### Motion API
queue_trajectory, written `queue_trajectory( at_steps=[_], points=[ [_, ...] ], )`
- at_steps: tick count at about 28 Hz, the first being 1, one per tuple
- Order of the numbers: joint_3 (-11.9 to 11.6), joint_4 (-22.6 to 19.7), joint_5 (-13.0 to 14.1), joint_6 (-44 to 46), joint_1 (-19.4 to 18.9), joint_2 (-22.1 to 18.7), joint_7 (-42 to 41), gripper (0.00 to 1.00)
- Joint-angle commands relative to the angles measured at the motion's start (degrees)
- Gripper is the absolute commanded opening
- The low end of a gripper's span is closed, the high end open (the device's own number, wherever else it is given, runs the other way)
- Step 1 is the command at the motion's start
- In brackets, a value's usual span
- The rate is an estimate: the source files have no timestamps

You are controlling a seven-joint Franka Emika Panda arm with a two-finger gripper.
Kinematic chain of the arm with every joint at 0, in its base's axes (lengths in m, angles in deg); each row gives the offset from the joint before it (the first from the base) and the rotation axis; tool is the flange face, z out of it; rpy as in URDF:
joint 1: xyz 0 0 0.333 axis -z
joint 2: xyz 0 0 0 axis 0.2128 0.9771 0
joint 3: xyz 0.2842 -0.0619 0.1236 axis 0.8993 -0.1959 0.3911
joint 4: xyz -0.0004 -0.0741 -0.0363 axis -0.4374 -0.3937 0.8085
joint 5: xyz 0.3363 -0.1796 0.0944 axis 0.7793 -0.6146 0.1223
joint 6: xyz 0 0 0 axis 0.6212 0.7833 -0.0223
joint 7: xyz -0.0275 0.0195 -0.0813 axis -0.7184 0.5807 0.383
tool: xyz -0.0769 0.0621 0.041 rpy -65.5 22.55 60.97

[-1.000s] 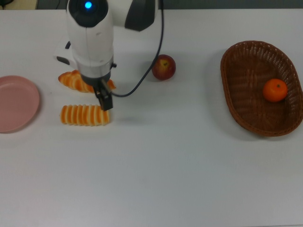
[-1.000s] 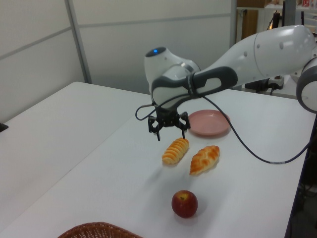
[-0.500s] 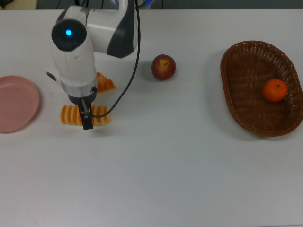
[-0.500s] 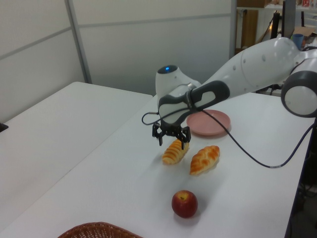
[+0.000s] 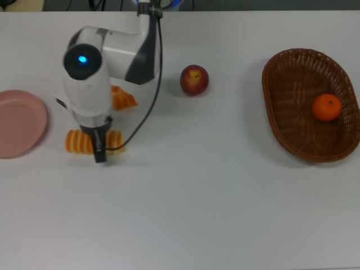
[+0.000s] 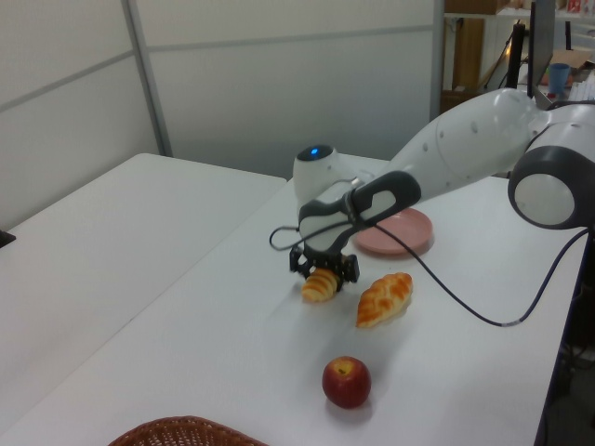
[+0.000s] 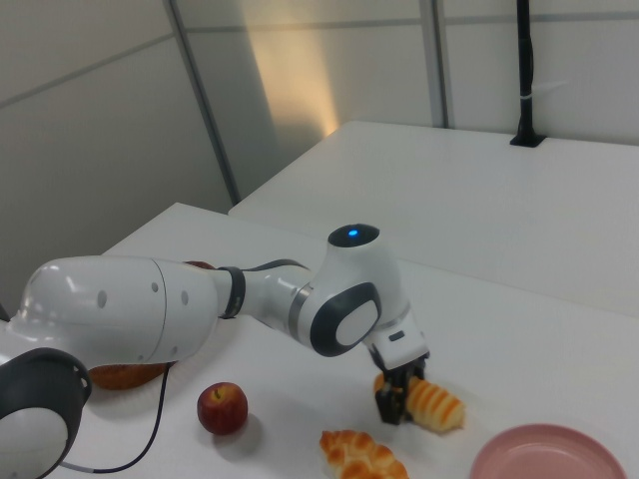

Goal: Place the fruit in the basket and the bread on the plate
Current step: 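Carry the striped roll onto the pink plate and release it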

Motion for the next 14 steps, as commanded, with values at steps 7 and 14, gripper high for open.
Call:
queue_trajectory(
  at_steps=[7, 14],
  points=[
    [-8.35, -0.84, 9.91, 2.36, 2.98, -8.59, -10.53, 0.00],
    [-13.63, 1.00, 11.67, 5.44, 3.85, -9.30, -14.05, 0.00]
  ],
)
